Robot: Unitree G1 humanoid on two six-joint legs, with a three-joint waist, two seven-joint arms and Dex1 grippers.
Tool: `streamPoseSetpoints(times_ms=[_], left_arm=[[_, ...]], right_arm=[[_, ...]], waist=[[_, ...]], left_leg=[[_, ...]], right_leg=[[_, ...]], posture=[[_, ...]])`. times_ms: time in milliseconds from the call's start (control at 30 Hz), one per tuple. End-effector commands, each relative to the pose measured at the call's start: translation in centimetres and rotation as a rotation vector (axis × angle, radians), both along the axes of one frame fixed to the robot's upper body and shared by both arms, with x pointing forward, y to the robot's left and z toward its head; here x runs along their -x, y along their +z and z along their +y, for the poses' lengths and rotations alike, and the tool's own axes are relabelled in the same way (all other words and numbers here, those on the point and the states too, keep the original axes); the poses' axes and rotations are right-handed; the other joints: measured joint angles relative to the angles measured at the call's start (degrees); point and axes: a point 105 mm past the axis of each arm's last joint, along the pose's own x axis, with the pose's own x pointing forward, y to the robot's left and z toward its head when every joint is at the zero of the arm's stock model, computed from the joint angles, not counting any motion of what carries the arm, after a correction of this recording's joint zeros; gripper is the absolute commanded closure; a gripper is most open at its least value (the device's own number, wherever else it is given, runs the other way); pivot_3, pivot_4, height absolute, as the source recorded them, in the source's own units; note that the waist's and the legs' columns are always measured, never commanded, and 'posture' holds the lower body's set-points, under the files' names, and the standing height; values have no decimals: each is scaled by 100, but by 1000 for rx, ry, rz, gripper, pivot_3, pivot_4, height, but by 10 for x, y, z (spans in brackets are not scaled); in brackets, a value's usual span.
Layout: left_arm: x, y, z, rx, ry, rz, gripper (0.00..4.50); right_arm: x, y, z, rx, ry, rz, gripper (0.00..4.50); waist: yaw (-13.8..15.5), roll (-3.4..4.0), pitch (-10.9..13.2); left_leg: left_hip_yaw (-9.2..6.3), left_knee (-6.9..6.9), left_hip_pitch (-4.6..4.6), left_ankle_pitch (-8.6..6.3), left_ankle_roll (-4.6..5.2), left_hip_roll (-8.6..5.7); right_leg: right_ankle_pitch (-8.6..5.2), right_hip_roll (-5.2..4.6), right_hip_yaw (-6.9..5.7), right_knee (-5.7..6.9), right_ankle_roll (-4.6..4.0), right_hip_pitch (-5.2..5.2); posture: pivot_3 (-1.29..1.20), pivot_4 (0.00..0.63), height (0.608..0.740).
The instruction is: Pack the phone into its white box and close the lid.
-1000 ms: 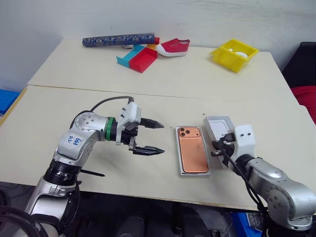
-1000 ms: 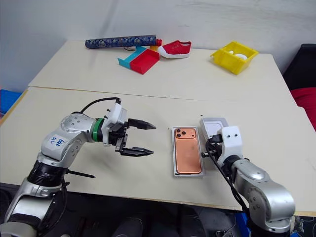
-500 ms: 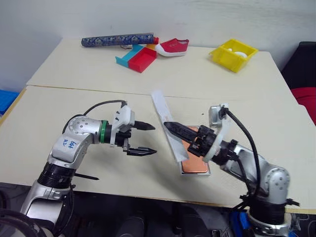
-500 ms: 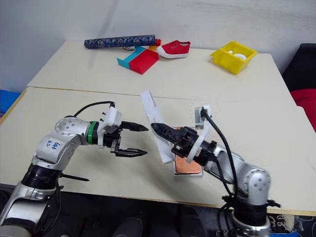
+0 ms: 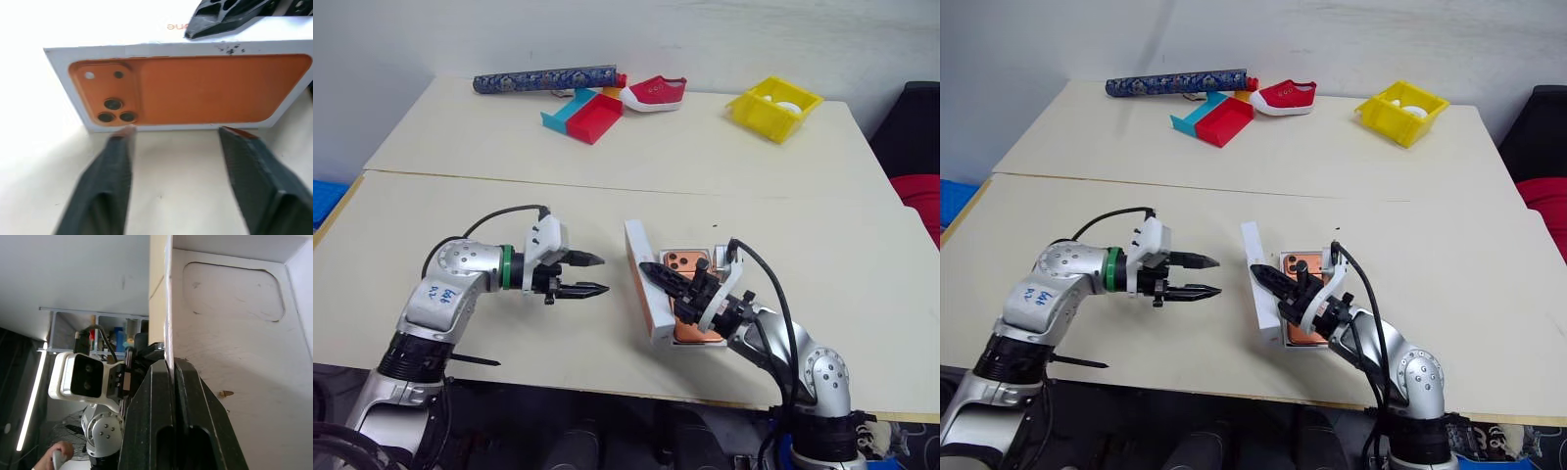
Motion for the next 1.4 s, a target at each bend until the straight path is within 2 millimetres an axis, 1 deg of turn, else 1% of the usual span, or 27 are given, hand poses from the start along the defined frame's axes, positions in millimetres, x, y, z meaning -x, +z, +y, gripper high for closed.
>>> streamPoseSetpoints(times_ms=[33,100,167,200,233,300,333,433,500,533,600,667,733,800,900,967,1067,1133,1167,1200,1233,1267,1333,1367,1400], left_arm=[[-6,4,-9,-18,-28,-54,3169],[-8,0,-16,-25,-50,-54,3916],[-8,-3,-22,-31,-74,-55,4479],[-9,-5,-26,-34,-86,-55,4479],[-10,-6,-30,-34,-96,-57,4496],[-11,-8,-38,-32,-119,-56,4500],[-12,-8,-41,-30,-130,-55,4500],[-13,-9,-50,-24,-159,-57,4500],[-15,-9,-56,-18,-173,-62,4500],[-16,-9,-59,-14,-179,-63,4500],[-19,-9,-67,-4,-192,-69,4500],[-22,-8,-74,4,-203,-75,4500],[-24,-6,-87,24,-220,-83,4500],[-26,-4,-97,44,-233,-88,4500],[-27,-1,-114,71,-250,-114,4500],[-30,4,-118,86,-245,-137,4500],[-36,21,-116,111,-235,-169,4500],[-34,34,-102,112,-260,-165,4500],[-31,37,-95,102,-283,-152,4500],[-26,37,-85,79,-316,-132,4500],[-21,33,-77,44,-351,-115,4500],[-15,28,-68,-2,-389,-107,4500],[-9,19,-57,-67,-425,-93,4500],[-8,11,-51,-115,-435,-77,4500],[-10,4,-48,-154,-433,-72,4500]], right_arm=[[6,-2,-2,56,-7,-46,4500],[9,-7,-6,94,-19,-61,4500],[13,-11,-8,142,-16,-88,4500],[15,-11,-8,151,-14,-99,4500],[16,-11,-9,150,-17,-105,4294],[19,-7,-11,120,-26,-113,3833],[20,-4,-13,109,-28,-122,3513],[23,4,-19,127,-47,-163,2363],[26,11,-28,151,-69,-203,1736],[29,16,-34,152,-80,-225,1331],[36,28,-46,157,-96,-274,662],[43,36,-53,172,-96,-315,662],[56,44,-58,222,-58,-380,662],[67,48,-60,273,-14,-422,662],[86,41,-59,416,110,-480,662],[93,32,-59,513,182,-500,662],[95,14,-62,667,260,-520,1187],[94,0,-65,784,323,-540,1832],[94,-6,-67,829,351,-551,2231],[94,-13,-69,870,378,-554,2508],[93,-19,-71,900,397,-555,2953],[93,-26,-73,928,416,-555,3295],[92,-35,-75,958,439,-556,4011],[91,-41,-77,972,449,-556,4367],[90,-46,-78,982,455,-554,4485]], waist=[[0,-2,-1],[16,-7,-5],[44,-5,-7],[50,-7,-8],[55,-8,-9],[71,-9,-10],[69,-9,-10],[67,-9,-10],[71,-9,-9],[74,-9,-9],[81,-9,-9],[84,-9,-10],[103,-9,-9],[123,-12,-11],[136,-13,-11],[124,-15,-11],[106,-18,-9],[95,-18,-9],[83,-18,-9],[66,-17,-9],[64,-17,-9],[75,-16,-9],[85,-16,-9],[94,-16,-9],[108,-16,-9]], left_leg=[[0,0,-1,0,0,1],[1,1,-1,0,1,0],[0,1,0,-1,3,0],[2,1,-1,-2,4,0],[2,3,-1,-3,5,0],[2,3,-2,-3,5,-1],[1,4,-2,-3,5,0],[3,11,-5,-3,6,-2],[3,12,-6,-2,6,-2],[3,13,-6,-2,6,-2],[3,13,-6,-2,7,-2],[3,13,-7,-2,9,-2],[4,16,-8,-3,13,-3],[4,20,-13,-4,20,-4],[11,23,-14,-7,27,-5],[17,27,-14,-10,33,-4],[24,38,-13,-12,36,-3],[25,56,-15,-14,37,-3],[26,63,-15,-15,37,-4],[26,69,-15,-17,36,-4],[26,69,-13,-17,35,-3],[26,70,-12,-18,33,-2],[25,75,-13,-17,32,-2],[25,76,-13,-18,31,-3],[25,81,-15,-19,32,-6]], right_leg=[[0,0,0,-1,0,0],[1,0,0,-1,1,0],[1,0,0,-2,1,1],[1,0,1,-4,2,1],[1,-1,1,-4,2,1],[1,-1,0,-5,3,1],[2,-1,0,-5,3,2],[5,-1,3,-5,8,2],[6,-2,3,-5,11,2],[7,-2,3,-5,12,2],[7,-1,2,-6,12,2],[8,-1,3,-9,14,4],[11,-2,3,-13,19,8],[15,-2,2,-22,26,11],[21,-3,7,-31,35,15],[23,-1,10,-32,39,17],[24,0,12,-31,41,17],[24,0,12,-33,41,17],[24,0,13,-32,40,17],[24,1,13,-31,40,17],[24,2,14,-29,40,17],[24,3,14,-29,40,17],[24,2,12,-29,39,16],[24,1,13,-30,39,17],[24,0,12,-31,39,17]], posture=[[0,150,740],[0,150,740],[0,150,740],[0,150,740],[0,150,740],[0,150,740],[0,150,740],[0,150,740],[0,150,740],[0,150,740],[0,150,740],[0,150,740],[0,150,740],[0,150,740],[0,150,740],[0,150,740],[0,150,740],[0,150,740],[0,150,740],[0,150,740],[0,150,740],[0,150,740],[0,150,740],[0,150,740],[0,150,740]])
